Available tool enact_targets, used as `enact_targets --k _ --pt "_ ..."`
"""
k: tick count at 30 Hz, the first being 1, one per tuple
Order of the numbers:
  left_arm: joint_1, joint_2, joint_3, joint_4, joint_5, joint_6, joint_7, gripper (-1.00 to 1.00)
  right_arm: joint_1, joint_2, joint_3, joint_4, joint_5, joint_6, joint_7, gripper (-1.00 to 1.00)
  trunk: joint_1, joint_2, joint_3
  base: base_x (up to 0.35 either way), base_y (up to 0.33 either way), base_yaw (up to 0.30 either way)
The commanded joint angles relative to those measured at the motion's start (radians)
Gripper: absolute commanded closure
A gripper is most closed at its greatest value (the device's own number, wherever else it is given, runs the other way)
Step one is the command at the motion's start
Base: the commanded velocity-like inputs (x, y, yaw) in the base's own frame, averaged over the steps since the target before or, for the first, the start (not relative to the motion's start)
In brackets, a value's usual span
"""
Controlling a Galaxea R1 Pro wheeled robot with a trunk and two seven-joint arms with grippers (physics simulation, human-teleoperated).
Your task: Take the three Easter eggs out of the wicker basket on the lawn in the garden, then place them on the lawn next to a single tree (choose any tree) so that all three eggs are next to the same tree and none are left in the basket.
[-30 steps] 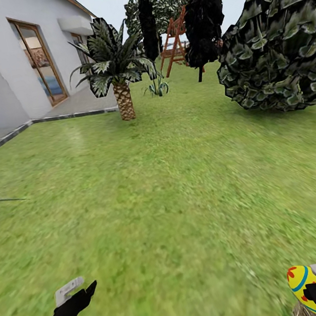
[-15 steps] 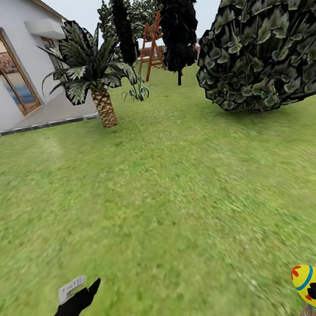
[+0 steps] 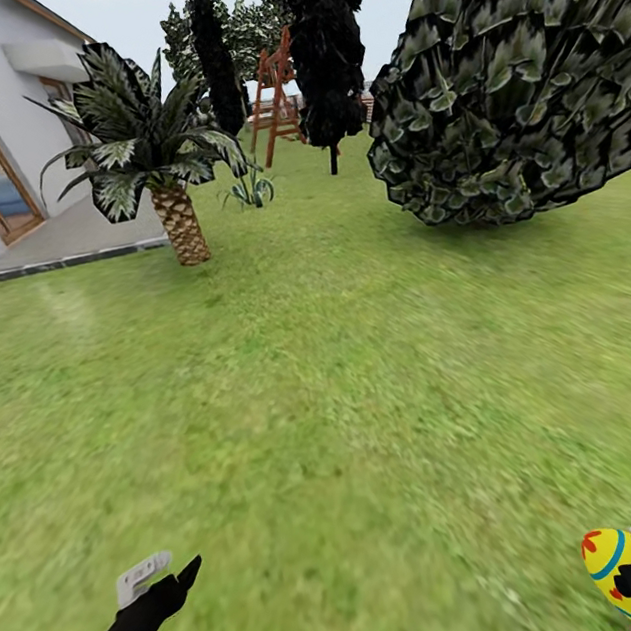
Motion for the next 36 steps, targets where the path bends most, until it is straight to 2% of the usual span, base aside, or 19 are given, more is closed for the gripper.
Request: enact_targets --k 1,6,13,17,36 --pt "0.0 0.0 0.002 -0.001 0.008 0.009 -0.002 -1.0 -0.001 0.0 -0.001 -0.001 0.01 0.004 0.01 1.0 -0.004 0.007 0.002 0.084 0.0 -0.065" --pt "0.0 0.0 -0.002 -0.002 0.007 0.005 -0.003 -1.0 -0.001 -0.001 -0.003 -0.002 0.011 0.004 0.01 1.0 -0.023 0.042 0.018 0.045 0.074 -0.014" --pt "0.0 0.0 0.001 -0.002 0.007 0.001 -0.004 -1.0 -0.001 -0.001 -0.002 -0.002 0.011 0.004 0.01 1.0 -0.05 0.091 0.04 0.016 0.306 -0.002" --pt "0.0 0.001 0.001 -0.001 0.007 0.004 -0.004 -1.0 -0.001 -0.001 -0.003 -0.002 0.009 0.004 0.01 1.0 -0.065 0.119 0.053 0.204 0.284 -0.182" --pt "0.0 0.0 0.001 0.02 0.008 0.008 -0.004 -1.0 -0.001 -0.014 -0.005 -0.006 0.008 0.004 0.011 1.0 -0.065 0.119 0.053 0.281 0.208 -0.283"
